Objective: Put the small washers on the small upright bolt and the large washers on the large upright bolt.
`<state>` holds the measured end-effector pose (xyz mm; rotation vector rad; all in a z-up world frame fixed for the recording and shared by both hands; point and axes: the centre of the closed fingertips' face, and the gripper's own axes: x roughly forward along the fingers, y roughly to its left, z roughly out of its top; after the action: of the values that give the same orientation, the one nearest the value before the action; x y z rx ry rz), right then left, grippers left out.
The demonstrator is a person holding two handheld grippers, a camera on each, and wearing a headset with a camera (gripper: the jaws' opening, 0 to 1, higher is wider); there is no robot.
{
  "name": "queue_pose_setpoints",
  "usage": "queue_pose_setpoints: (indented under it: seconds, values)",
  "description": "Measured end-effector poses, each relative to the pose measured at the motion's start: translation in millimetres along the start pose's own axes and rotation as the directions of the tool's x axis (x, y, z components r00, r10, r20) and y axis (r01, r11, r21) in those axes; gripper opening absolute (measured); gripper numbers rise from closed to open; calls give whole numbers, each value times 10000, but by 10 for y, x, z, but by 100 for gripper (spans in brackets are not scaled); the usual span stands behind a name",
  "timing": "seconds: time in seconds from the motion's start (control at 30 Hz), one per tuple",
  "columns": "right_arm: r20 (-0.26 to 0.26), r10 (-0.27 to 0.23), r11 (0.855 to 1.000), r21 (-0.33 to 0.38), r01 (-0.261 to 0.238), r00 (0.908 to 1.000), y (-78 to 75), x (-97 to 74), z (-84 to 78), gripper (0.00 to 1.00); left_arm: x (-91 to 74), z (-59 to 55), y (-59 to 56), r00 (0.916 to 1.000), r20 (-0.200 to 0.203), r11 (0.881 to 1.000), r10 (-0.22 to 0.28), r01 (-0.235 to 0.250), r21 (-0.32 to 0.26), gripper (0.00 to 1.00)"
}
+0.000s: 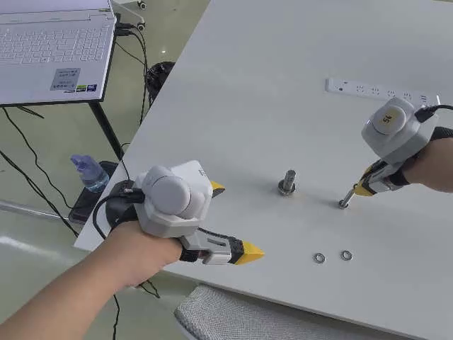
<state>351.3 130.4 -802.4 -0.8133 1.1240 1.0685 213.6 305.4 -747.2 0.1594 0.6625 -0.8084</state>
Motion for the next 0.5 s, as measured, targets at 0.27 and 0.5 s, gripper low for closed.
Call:
queue_pose_setpoints:
  seconds: [0.27,0.5]
  values:
    - [-71,88,10000,-12,-88,9999,25,35,4,12,0,-20,12,10000,-47,10000,-36,36,-55,76]
    - [-141,96,10000,1,-96,9999,15,71,-2,12,-3,-31,22,9999,-83,9999,-61,60,-111,75]
